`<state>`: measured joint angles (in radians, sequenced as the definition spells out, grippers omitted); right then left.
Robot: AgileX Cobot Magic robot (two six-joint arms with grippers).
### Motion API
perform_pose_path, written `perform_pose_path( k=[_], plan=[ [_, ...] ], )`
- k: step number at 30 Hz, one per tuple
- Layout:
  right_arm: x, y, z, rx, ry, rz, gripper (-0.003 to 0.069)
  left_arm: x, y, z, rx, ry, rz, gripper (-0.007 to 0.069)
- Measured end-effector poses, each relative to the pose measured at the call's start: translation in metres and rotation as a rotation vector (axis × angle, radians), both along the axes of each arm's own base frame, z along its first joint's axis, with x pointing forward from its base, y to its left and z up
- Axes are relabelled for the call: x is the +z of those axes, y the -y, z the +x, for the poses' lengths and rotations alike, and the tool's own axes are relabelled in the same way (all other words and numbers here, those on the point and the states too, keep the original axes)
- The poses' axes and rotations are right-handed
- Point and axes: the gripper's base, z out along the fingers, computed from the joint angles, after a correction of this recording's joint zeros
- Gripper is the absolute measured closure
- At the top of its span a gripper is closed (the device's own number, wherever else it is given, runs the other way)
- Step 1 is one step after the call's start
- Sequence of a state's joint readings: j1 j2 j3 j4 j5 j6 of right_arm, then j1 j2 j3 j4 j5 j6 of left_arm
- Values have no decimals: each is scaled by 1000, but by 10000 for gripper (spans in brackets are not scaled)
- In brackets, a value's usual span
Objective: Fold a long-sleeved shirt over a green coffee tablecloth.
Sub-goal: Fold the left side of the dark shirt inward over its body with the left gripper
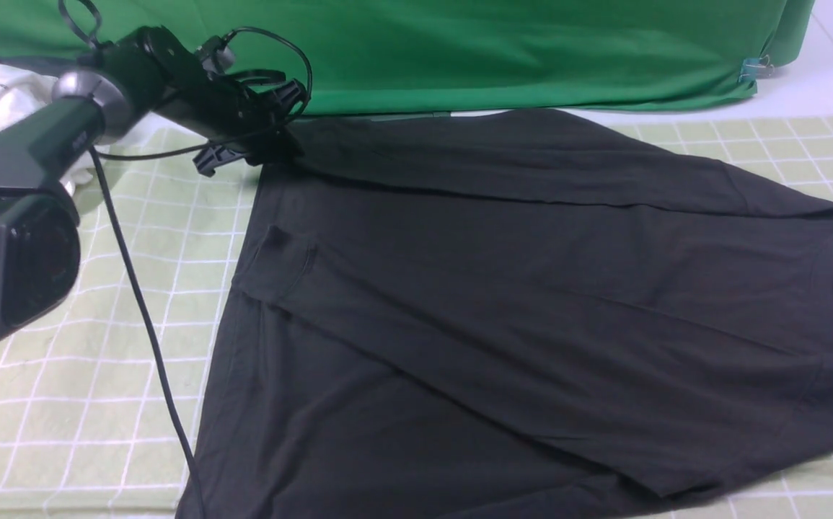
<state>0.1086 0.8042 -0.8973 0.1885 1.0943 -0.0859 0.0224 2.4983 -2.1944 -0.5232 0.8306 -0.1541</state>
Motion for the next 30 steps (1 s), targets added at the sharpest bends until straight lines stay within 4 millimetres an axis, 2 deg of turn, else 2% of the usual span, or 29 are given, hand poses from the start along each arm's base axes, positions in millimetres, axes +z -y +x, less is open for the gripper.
perform_pose_path(
  k=[2,7,10,11,12,15,18,19,20,21,23,26,28,30],
  plan=[
    [0,0,0,0,1,0,421,19,0,-5,-18,-6,-7,590],
    [0,0,-1,8,-8,-6,421,98,7,-33,-80,12,-5,590],
    [-1,0,-1,16,-11,-11,421,133,10,-52,-110,4,16,590],
    [-1,0,-1,17,-11,-12,421,132,11,-52,-115,-4,20,590],
    [-1,0,-1,19,-12,-14,421,145,13,-62,-136,-20,53,590],
    [-1,0,-1,22,-11,-16,421,156,12,-84,-150,-54,137,590],
    [-1,0,-1,24,-11,-17,421,152,11,-101,-152,-109,162,590],
    [-1,0,-1,24,-11,-17,421,141,12,-118,-164,-176,175,590],
    [-1,0,-1,24,-11,-17,421,138,12,-119,-165,-190,174,590],
    [-1,0,-1,24,-11,-17,421,130,14,-133,-172,-232,190,590],
    [-1,0,-1,24,-11,-17,421,106,20,-160,-180,-299,207,590],
    [-1,0,-1,24,-9,-17,419,85,22,-181,-171,-327,202,590],
    [0,0,0,27,-1,-19,417,63,22,-198,-147,-353,186,590],
    [0,0,0,30,3,-21,417,49,21,-206,-134,-368,189,590]
  ],
)
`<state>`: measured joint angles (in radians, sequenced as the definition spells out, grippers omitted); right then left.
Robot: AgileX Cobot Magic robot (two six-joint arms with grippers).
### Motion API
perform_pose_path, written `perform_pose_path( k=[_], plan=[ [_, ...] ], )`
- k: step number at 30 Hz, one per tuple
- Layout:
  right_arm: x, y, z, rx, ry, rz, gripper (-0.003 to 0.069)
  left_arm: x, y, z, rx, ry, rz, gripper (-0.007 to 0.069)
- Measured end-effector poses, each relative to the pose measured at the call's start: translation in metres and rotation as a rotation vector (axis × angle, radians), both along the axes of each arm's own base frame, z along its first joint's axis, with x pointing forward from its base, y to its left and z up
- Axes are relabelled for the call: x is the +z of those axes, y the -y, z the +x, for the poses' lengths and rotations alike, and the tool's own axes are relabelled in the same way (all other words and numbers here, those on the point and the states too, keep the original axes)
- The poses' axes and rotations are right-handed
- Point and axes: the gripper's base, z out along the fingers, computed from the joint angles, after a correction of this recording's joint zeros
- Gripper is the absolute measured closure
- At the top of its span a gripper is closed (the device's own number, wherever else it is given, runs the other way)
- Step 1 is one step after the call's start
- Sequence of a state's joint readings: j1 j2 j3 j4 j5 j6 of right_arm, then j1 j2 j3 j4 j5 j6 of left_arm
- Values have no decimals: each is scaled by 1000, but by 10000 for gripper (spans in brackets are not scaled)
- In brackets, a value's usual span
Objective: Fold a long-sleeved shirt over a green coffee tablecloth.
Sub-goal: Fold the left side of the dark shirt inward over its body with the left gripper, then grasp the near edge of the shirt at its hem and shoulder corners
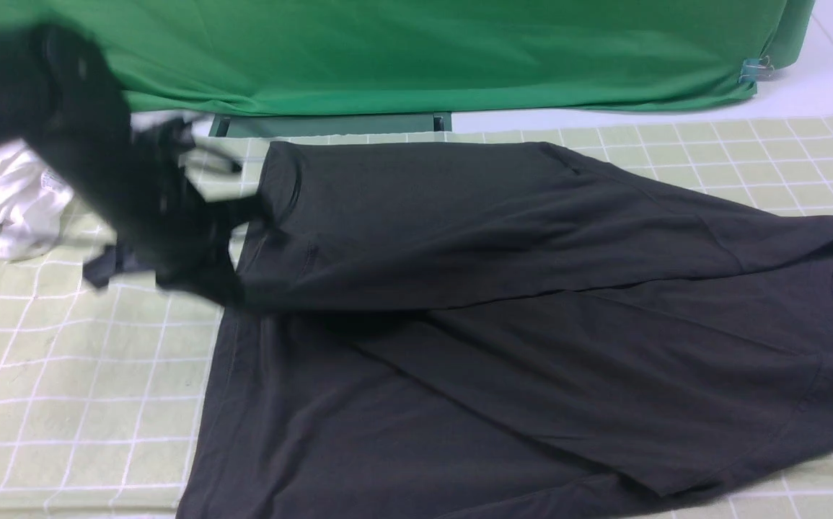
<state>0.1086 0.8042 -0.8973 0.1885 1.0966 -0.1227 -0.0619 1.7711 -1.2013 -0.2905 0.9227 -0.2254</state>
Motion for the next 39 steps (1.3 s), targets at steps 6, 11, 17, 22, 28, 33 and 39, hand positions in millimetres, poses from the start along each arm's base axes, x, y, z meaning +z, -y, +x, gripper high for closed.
perform_pose_path(
  k=[6,11,17,22,28,33,39],
  plan=[
    [1,0,1,7,14,-4,415,-29,-4,-12,21,19,27,586],
    [1,0,3,8,24,-4,415,-34,-4,-15,1,2,35,480],
    [0,0,4,15,22,-10,415,-17,-10,-13,-40,-25,59,268],
    [-5,-1,8,37,-37,-25,415,21,-17,-23,-86,-45,121,123],
    [-11,-2,16,38,-79,-28,415,-28,0,-80,-189,-315,144,122],
    [-13,-2,19,38,-91,-29,415,-59,6,-113,-219,-392,152,170],
    [-12,-2,19,38,-88,-29,415,-60,8,-117,-217,-357,118,251]
  ],
)
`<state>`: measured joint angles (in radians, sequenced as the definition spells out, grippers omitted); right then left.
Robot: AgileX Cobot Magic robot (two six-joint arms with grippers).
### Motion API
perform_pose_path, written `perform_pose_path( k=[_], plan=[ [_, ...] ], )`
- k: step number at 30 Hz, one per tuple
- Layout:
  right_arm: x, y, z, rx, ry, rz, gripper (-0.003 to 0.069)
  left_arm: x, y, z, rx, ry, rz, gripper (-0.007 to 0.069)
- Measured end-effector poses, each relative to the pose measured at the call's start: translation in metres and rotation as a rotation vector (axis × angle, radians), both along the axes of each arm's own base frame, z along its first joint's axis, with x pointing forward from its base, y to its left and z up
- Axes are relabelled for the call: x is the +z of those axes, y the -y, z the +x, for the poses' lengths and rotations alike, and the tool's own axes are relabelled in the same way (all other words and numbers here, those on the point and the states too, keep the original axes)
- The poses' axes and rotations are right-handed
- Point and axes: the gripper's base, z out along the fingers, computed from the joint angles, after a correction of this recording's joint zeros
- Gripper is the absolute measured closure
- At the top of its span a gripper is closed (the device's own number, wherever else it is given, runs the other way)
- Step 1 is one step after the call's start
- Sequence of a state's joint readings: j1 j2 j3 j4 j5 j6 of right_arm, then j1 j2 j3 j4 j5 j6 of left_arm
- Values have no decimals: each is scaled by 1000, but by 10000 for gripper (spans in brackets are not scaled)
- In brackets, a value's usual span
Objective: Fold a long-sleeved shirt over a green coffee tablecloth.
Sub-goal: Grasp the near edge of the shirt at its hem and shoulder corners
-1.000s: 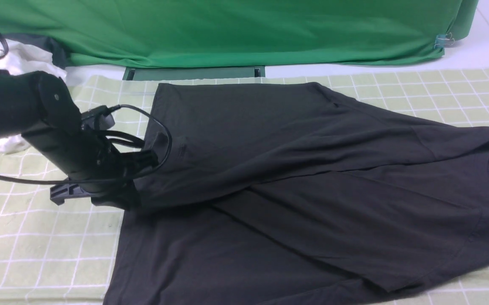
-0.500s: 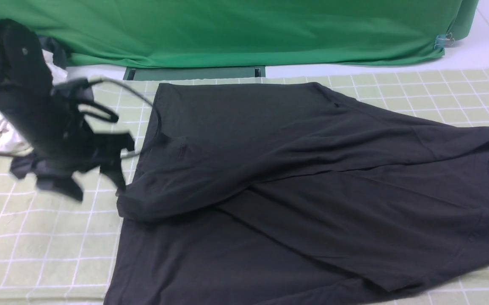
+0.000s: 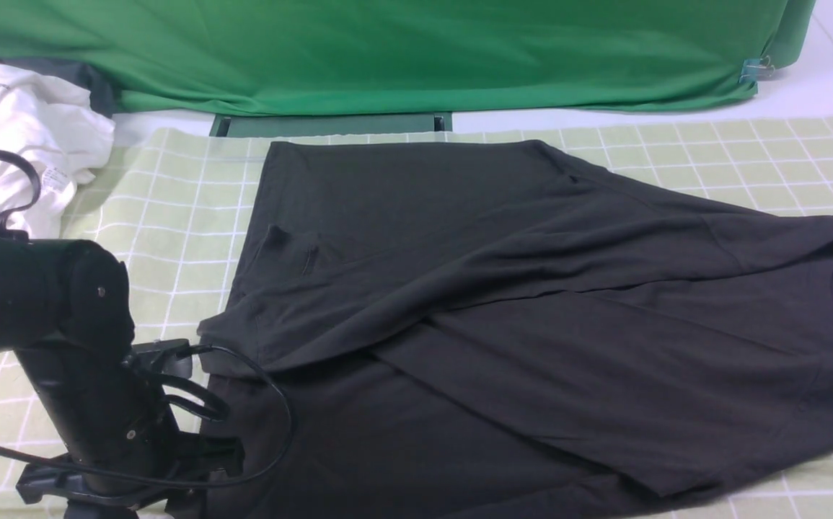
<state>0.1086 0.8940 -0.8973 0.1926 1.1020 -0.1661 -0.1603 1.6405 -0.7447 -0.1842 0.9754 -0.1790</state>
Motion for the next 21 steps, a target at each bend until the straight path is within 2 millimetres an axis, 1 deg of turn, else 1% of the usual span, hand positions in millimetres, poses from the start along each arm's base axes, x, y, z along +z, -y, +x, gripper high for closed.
perform_pose_path(
  k=[4,10,15,16,19,20,21],
  plan=[
    [0,0,0,0,1,0,415,1,3,0,-28,-1,-41,314],
    [0,0,0,0,1,0,415,1,10,4,1,-12,-108,431],
    [0,0,0,1,1,0,415,1,11,6,-12,14,-121,573],
    [0,-1,0,4,1,3,415,1,11,7,-17,23,-122,592],
    [-1,-5,1,55,-3,0,411,5,10,7,-33,51,-113,608],
    [-2,-9,1,82,-10,4,407,7,9,7,-43,66,-107,609],
    [-7,-18,3,145,-31,3,393,14,5,6,-55,93,-94,609]
  ],
)
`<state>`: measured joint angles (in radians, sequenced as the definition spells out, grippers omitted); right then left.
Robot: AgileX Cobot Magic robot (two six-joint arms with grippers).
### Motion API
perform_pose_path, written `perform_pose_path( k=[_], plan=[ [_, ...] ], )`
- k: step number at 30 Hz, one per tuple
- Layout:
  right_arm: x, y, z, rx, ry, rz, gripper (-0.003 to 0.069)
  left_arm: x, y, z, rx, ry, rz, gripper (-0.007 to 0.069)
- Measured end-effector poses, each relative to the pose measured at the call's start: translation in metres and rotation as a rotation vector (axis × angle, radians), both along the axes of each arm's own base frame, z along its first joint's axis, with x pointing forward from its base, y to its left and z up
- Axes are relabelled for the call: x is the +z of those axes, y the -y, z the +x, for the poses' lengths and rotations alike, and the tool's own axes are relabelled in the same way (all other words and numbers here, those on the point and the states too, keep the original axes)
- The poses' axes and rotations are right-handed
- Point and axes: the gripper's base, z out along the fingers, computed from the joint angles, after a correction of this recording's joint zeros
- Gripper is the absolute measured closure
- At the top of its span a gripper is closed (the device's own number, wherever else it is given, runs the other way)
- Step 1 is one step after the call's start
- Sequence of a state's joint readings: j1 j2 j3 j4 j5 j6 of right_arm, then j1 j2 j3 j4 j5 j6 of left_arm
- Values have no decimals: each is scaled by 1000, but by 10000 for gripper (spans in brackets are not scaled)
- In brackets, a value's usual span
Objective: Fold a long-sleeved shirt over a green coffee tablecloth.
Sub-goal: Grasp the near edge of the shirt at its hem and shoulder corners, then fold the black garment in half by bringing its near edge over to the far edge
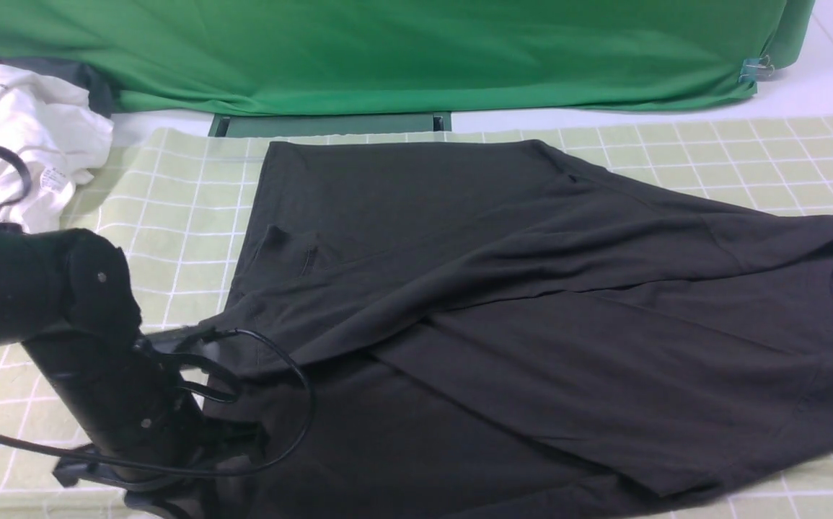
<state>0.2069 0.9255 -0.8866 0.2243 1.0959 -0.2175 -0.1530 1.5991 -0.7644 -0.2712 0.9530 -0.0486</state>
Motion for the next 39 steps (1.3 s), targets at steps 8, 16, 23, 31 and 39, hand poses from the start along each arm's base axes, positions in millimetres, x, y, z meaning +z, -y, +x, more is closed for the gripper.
perform_pose_path(
  k=[8,16,23,31,39],
  plan=[
    [-80,-69,9,413,-159,-106,251,21,-23,-3,69,65,-3,609],
    [-142,-123,34,640,-181,-380,218,22,-24,-1,56,92,-17,609],
    [-161,-130,52,657,-180,-503,219,22,-23,0,67,103,-26,609],
    [-171,-134,57,688,-179,-545,471,21,-23,3,77,134,-26,609],
    [-154,-138,59,662,-226,-543,620,35,-23,-2,68,187,-38,609]
  ],
)
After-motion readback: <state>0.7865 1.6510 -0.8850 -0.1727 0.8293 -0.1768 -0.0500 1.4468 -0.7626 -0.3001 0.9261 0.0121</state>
